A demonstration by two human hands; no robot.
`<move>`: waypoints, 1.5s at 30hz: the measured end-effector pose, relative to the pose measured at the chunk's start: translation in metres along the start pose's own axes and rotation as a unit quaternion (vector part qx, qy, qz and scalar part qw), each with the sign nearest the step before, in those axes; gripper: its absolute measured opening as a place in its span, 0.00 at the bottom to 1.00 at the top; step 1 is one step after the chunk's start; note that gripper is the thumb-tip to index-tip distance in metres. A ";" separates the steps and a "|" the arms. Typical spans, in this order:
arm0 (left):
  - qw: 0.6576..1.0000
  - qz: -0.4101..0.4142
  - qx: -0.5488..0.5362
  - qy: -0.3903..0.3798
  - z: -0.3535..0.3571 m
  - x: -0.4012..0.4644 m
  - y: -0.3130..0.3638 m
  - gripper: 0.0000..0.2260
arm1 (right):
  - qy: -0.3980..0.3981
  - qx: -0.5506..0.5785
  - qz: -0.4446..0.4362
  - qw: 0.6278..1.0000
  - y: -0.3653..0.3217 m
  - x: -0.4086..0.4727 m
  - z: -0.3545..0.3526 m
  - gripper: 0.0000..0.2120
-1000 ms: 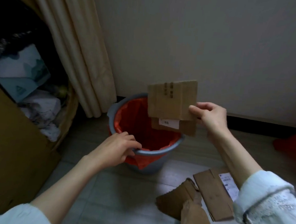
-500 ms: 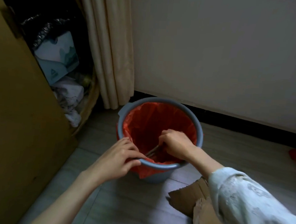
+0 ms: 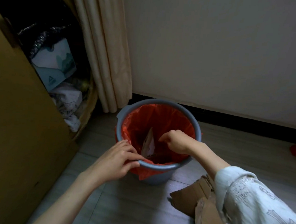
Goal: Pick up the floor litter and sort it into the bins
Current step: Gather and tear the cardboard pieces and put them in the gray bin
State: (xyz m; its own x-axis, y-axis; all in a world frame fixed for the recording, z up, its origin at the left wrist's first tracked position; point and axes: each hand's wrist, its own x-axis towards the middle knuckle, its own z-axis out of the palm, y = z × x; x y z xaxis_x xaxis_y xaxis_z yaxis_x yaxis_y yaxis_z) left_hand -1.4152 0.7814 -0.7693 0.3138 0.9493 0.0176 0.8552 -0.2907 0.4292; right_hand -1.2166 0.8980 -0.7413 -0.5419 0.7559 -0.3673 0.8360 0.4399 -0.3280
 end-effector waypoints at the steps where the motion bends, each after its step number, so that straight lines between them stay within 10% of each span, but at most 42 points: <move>1: 1.000 -0.003 0.010 -0.004 -0.002 0.000 0.001 0.14 | 0.036 0.014 -0.008 0.999 0.004 -0.003 0.000 0.20; 12: 0.986 0.143 0.064 0.049 -0.017 0.056 0.072 0.16 | 0.439 0.222 0.043 0.870 0.057 -0.078 -0.002 0.12; 21: 0.950 0.277 0.141 -0.029 0.093 0.082 0.155 0.12 | -0.028 0.160 0.274 0.948 0.160 -0.130 0.099 0.24; 27: 0.951 0.103 0.173 -0.233 0.152 0.070 0.133 0.21 | -0.084 0.213 0.333 0.915 0.178 -0.132 0.162 0.35; 31: 0.952 0.011 0.099 -0.290 0.175 0.076 0.120 0.29 | -0.056 0.218 0.357 0.907 0.185 -0.125 0.182 0.23; 36: 0.948 -0.106 0.019 -0.301 0.210 0.087 0.116 0.38 | -0.031 0.270 0.333 0.903 0.200 -0.125 0.167 0.02; 45: 0.948 -0.245 -0.091 -0.183 0.238 0.120 0.116 0.24 | 0.165 0.273 0.424 0.848 0.252 -0.147 0.139 0.20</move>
State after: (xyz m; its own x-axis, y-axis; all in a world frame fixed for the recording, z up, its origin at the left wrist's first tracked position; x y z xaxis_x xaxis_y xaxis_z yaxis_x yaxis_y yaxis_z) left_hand -1.1796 0.8333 -0.9325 0.0487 0.8505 -0.5237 0.8599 0.2310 0.4552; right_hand -0.9381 0.8299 -0.8907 0.3625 0.8225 -0.4382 0.6994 -0.5509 -0.4554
